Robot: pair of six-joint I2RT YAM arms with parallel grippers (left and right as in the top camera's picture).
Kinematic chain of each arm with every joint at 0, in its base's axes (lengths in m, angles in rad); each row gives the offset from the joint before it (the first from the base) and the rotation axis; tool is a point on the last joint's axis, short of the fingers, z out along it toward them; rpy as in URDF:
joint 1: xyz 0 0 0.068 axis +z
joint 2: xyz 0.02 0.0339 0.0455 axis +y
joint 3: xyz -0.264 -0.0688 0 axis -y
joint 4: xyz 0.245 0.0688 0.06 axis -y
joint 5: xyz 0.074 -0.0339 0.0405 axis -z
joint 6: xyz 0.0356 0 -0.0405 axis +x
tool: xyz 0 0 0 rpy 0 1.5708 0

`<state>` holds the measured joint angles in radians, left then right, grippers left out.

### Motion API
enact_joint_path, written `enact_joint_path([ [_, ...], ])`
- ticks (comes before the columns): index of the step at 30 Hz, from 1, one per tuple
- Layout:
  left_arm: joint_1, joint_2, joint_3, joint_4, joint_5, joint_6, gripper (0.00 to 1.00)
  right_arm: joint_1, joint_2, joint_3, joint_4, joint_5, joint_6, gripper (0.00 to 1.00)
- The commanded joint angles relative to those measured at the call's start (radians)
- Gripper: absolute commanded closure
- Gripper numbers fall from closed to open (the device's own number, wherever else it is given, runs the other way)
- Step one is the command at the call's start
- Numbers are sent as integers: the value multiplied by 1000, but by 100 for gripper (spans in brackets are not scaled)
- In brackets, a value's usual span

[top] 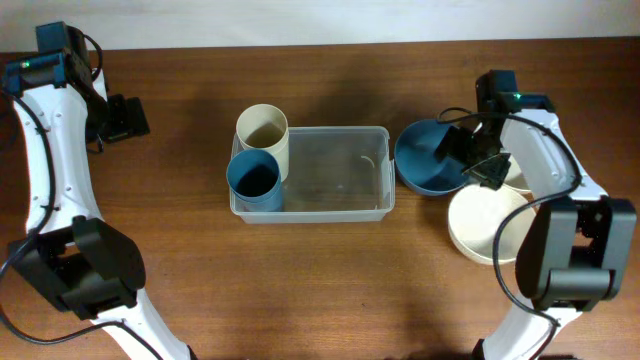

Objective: Pack container
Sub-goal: 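Grasp the blue bowl rim with the right gripper and lift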

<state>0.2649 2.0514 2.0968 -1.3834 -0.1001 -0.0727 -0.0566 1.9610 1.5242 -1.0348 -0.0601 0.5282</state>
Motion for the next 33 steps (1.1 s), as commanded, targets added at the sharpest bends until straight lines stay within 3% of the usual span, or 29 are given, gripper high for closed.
enact_joint_path([
  [1, 2, -2, 16, 0, 10, -10, 0, -3, 39, 18, 23, 5, -27, 9],
  [5, 2, -2, 16, 0, 10, -10, 0, -3, 50, 18, 44, 1, -27, 15],
  [24, 2, -2, 16, 0, 10, -10, 0, -3, 42, 19, -22, -95, -74, 15],
  [33, 2, -2, 16, 0, 10, -10, 0, -3, -88, 32, -68, -113, -103, 15],
])
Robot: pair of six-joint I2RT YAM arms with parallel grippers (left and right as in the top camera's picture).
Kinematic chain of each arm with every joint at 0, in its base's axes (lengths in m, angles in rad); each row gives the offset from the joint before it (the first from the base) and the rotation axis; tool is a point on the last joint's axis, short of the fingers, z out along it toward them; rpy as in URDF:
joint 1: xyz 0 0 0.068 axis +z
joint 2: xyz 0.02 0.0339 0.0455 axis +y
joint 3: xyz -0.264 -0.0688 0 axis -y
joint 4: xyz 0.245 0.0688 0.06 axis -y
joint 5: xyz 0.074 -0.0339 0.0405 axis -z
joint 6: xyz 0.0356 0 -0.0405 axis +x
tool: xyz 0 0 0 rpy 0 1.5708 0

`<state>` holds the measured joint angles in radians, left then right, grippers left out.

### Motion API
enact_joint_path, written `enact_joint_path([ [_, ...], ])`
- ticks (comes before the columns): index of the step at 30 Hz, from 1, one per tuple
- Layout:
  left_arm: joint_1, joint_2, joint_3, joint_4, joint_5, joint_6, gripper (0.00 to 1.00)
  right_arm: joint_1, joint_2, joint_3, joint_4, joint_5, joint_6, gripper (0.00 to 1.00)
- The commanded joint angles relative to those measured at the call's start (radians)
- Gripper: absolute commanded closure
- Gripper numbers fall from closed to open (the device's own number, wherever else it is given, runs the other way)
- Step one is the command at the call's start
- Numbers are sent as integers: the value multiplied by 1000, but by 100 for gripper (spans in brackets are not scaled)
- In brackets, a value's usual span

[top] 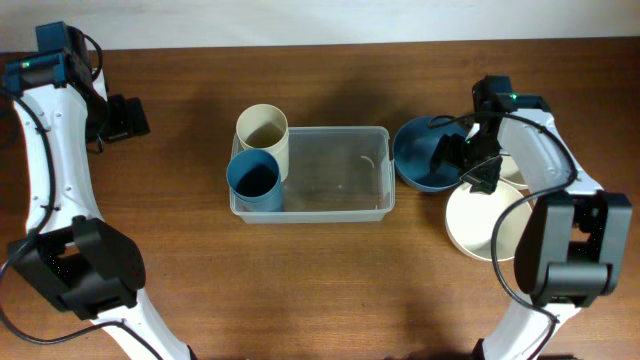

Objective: Pack container
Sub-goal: 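Grasp the blue bowl rim with the right gripper and lift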

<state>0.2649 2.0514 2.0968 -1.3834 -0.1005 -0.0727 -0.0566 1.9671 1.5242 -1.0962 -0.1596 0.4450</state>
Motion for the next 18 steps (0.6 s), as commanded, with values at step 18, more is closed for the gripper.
enact_joint_path([
  [18, 2, -2, 16, 0, 10, -10, 0, -3, -52, 39, 102, 86, -85, 14],
])
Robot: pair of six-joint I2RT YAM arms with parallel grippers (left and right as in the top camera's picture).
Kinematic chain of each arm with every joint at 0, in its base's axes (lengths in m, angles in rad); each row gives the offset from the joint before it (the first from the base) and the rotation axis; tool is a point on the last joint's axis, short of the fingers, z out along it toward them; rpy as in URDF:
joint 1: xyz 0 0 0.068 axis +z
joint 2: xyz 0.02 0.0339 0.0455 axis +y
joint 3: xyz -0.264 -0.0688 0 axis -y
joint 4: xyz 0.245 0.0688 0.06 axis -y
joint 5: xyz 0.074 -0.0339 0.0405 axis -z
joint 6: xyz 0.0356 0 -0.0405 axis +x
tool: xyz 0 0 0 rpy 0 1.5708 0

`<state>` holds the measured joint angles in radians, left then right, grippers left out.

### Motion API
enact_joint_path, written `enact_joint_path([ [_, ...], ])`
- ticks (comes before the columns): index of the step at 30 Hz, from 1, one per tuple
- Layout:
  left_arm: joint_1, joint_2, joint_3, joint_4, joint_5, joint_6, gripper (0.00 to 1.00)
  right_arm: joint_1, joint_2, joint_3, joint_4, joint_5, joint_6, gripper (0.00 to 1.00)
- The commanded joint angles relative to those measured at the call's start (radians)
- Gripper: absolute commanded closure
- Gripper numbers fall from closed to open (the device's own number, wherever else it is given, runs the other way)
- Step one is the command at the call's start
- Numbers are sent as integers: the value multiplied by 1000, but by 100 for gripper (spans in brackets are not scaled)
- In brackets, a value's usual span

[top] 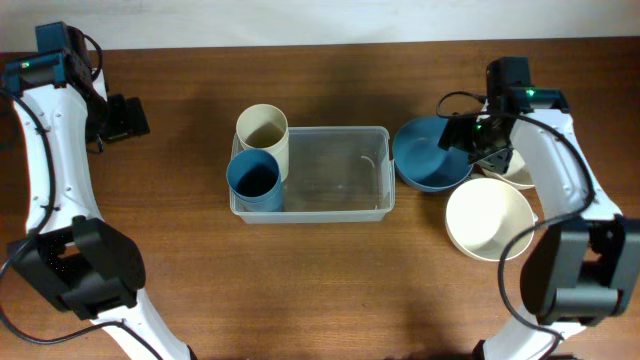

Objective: Pack container
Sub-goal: 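Grasp the blue bowl rim with the right gripper and lift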

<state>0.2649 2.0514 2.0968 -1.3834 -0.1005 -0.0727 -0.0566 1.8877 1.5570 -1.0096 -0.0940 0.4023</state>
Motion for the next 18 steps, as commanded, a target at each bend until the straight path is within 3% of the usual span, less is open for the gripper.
enact_joint_path([
  [1, 2, -2, 16, 0, 10, -10, 0, -3, 32, 6, 24, 21, -53, 14],
  [18, 2, -2, 16, 0, 10, -10, 0, -3, 135, 2, 64, 42, -58, 16],
])
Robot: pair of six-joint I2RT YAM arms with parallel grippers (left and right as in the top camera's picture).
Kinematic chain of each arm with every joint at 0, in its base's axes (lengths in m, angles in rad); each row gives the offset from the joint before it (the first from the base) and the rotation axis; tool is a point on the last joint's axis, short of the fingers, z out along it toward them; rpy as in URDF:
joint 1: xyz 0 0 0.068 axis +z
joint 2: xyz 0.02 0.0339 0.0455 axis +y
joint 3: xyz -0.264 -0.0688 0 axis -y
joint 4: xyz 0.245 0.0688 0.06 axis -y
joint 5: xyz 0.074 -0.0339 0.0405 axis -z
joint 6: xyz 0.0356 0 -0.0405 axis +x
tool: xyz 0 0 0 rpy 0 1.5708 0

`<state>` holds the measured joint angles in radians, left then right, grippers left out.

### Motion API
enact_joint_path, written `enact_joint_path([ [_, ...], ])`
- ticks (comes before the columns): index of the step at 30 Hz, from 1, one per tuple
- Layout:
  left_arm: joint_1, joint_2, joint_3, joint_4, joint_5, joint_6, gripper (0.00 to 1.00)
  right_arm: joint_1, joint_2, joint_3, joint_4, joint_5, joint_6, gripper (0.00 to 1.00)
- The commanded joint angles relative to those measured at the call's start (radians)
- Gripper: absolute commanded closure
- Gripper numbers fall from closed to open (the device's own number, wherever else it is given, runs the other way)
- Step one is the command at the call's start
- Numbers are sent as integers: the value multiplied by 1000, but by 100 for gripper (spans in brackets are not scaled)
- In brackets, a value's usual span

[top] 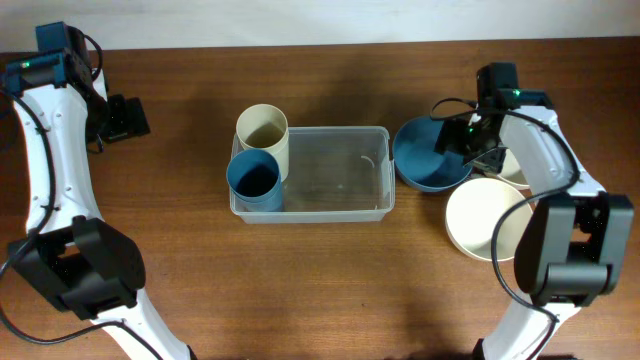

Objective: Pack container
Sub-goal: 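Grasp the blue bowl rim with the right gripper and lift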

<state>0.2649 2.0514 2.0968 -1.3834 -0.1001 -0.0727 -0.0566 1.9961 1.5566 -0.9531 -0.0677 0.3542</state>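
The clear plastic container (340, 175) lies mid-table. A blue cup (254, 180) and a cream cup (263, 130) stand upright at its left end. Just right of the container sits a blue bowl (422, 158). My right gripper (464, 142) hangs over that bowl's right rim; whether its fingers hold the rim is hidden from above. A large cream bowl (482, 220) rests in front of the arm. My left gripper (126, 118) stays far left, away from all of these, and its fingers cannot be made out.
A second pale bowl (516, 172) shows partly behind the right arm. The table's back edge meets a white wall. The left arm runs down the left side, the right arm down the right side past the cream bowl.
The right wrist has shifted slightly to the left over the blue bowl's right rim. The bowls, cups, container and left arm are where they were.
The right gripper was low over the blue bowl's right rim, between it and the cream bowl. Then it sat a little further left, with the bowl nudged slightly toward the container. Later the wrist was further back, and now it stays over the same rim.
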Motion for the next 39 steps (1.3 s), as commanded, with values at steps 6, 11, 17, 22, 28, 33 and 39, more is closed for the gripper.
enact_joint_path([
  [6, 2, -2, 16, 0, 10, -10, 0, -3, 60, 1, 29, 16, -10, 21],
  [11, 2, -2, 16, 0, 10, -10, 0, -3, 103, -2, 49, 16, -10, 24],
  [17, 2, -2, 16, 0, 10, -10, 0, -3, 132, -3, 50, 16, -10, 38],
  [22, 2, -2, 16, 0, 10, -10, 0, -3, 137, -3, 53, 16, -10, 57],
  [28, 2, -2, 16, 0, 10, -10, 0, -3, 137, -3, 49, 16, -6, 80],
  [33, 2, -2, 16, 0, 10, -10, 0, -3, 137, -2, 40, 16, -6, 96],
  [39, 2, -2, 16, 0, 10, -10, 0, -3, 137, -1, 28, 16, -6, 96],
])
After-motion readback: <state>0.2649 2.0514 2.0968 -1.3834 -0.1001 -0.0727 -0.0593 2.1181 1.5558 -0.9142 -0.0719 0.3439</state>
